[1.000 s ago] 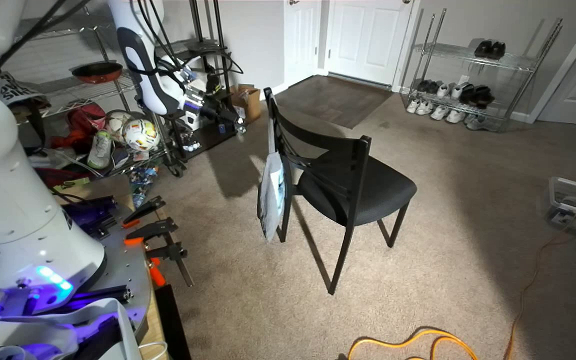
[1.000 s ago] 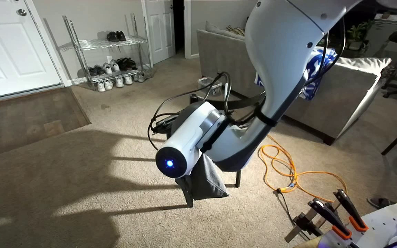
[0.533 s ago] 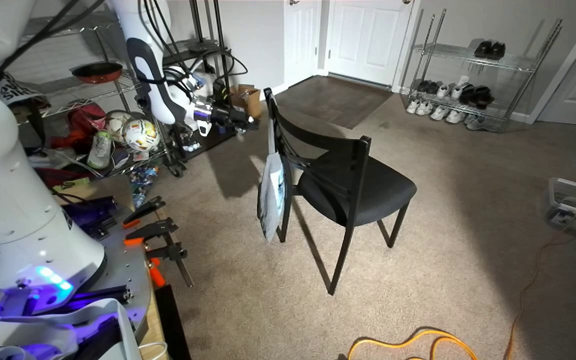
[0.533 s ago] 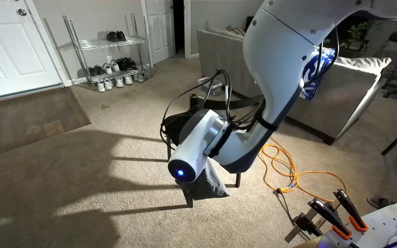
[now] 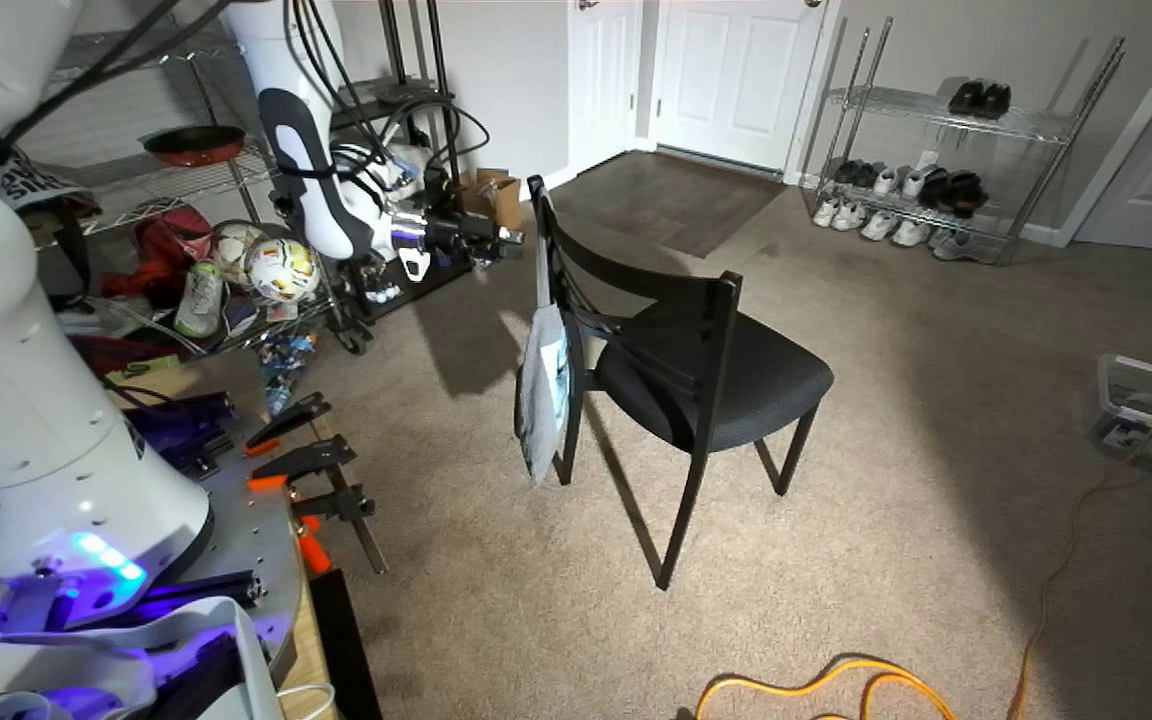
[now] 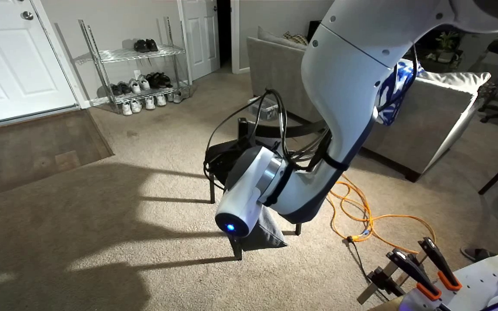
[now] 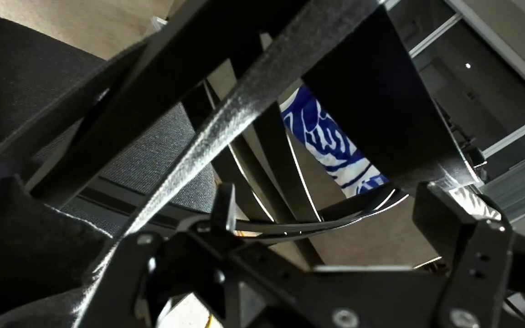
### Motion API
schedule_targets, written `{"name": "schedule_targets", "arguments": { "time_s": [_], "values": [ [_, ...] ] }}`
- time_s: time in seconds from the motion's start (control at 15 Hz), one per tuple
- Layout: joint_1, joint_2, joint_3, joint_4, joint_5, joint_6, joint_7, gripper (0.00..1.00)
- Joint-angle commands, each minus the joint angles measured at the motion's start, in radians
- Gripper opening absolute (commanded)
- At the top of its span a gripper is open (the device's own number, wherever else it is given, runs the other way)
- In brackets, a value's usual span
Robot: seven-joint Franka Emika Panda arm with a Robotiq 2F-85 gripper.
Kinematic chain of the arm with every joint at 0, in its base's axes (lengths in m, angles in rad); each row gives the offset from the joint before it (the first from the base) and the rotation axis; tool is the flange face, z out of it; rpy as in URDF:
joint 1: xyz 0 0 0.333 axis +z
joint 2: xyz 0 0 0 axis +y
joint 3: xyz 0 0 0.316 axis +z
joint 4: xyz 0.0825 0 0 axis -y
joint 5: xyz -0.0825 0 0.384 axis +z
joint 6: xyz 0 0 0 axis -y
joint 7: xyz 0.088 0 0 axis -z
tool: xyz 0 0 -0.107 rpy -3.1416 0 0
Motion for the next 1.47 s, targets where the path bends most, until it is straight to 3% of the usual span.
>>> {"name": "schedule_targets", "arguments": {
  "time_s": [0.0, 0.67, 1.4],
  "values": [
    [0.015, 0.016, 0.021, 0.027, -0.016, -0.045, 0.039, 1.0],
    [0.045, 0.132, -0.015, 0.186, -0.015, -0.143, 0.116, 1.0],
    [0.046, 0.152, -0.024, 0.199, -0.017, -0.153, 0.116, 1.0]
  ]
}}
